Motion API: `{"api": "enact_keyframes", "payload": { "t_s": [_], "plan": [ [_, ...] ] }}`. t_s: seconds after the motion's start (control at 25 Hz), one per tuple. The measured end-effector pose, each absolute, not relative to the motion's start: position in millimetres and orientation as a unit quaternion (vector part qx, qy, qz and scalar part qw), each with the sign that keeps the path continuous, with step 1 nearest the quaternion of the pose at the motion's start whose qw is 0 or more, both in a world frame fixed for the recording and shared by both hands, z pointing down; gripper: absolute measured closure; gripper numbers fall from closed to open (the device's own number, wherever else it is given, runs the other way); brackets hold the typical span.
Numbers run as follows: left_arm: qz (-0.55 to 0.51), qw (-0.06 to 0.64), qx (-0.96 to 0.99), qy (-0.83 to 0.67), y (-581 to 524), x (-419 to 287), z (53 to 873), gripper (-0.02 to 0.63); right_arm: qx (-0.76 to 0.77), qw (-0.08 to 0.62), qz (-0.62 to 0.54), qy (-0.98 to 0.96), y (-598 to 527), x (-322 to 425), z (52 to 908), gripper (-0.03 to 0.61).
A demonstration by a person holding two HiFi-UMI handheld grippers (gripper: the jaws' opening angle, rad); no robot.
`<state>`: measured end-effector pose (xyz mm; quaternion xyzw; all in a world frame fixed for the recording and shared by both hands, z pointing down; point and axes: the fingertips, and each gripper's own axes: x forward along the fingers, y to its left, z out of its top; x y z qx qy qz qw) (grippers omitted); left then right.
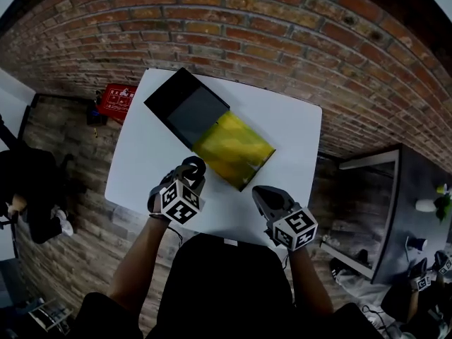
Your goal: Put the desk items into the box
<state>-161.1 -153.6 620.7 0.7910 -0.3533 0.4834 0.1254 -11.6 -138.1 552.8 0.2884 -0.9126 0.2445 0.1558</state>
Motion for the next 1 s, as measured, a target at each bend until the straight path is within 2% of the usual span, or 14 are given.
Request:
{"api": "enact_keyframes", "payload": {
  "t_s": [1.0],
  "plan": [
    [0.507, 0.075, 0.822, -0.249, -218, -75, 652, 0.486, 0.360, 0.154, 0.262, -0.882, -136, 28, 563, 0.557]
  ]
}}
